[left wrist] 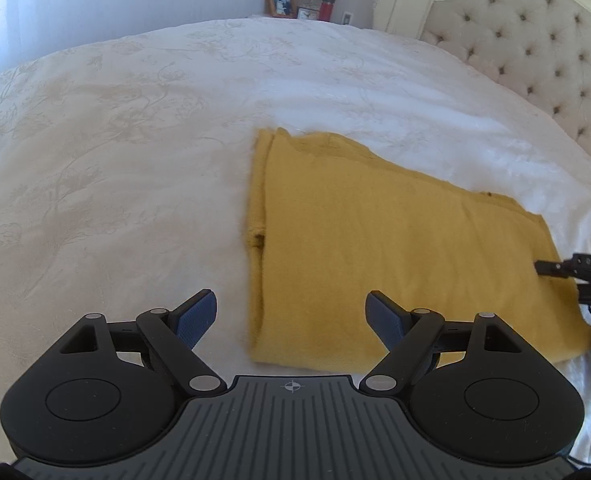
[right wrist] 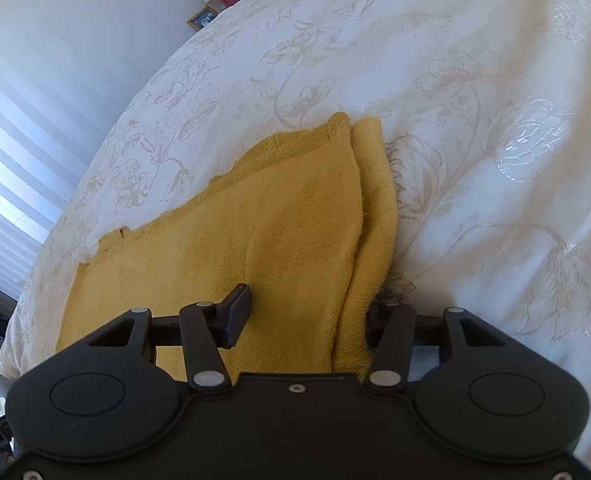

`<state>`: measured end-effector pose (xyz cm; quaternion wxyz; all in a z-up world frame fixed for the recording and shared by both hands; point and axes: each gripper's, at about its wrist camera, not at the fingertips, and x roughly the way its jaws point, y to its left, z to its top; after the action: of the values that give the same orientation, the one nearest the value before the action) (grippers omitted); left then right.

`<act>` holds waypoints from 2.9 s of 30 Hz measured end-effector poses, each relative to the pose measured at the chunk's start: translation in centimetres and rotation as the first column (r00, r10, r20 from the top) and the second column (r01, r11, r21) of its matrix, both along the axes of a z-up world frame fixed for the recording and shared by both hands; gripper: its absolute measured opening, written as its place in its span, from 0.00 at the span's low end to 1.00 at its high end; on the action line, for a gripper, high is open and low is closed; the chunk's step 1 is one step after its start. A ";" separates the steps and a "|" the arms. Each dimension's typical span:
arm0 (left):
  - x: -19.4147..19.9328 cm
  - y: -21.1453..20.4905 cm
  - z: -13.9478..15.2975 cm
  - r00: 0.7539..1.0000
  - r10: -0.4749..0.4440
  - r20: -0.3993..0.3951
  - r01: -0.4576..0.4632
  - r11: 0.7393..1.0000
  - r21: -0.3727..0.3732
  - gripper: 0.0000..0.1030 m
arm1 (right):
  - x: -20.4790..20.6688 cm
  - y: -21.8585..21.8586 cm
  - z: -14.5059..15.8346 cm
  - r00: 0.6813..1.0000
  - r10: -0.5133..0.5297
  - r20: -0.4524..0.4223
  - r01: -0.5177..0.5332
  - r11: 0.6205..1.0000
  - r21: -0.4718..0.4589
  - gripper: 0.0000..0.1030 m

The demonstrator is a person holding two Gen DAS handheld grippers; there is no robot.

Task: Fold small clothes
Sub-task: 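Move the right gripper to a side edge of the folded sweater, then grasp the side edge with the right gripper and fold it across, then open the right gripper to release the folded side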

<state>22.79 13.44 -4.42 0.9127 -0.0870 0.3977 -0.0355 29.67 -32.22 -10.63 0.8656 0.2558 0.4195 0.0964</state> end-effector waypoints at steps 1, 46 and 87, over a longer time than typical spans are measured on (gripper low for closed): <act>0.3 0.7 -0.1 1.000 0.010 -0.001 -0.010 1.000 -0.009 0.78 | 0.1 0.6 0.2 1.000 0.008 0.001 -0.008 0.999 -0.034 0.48; -0.7 8.2 -0.8 0.999 0.040 -0.005 -0.040 0.995 -0.095 0.78 | 3.6 31.5 6.2 0.947 0.321 -0.011 -0.311 0.907 -0.283 0.22; -1.4 5.2 -0.6 0.987 -0.098 0.127 0.111 0.989 -0.097 0.78 | -4.2 27.8 2.4 0.816 0.578 0.014 -0.577 0.816 -0.036 0.49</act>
<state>21.40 18.64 -5.04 0.9264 -0.1108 0.3429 -0.1090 25.51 -4.38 -8.26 0.8045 0.1026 0.4680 0.3509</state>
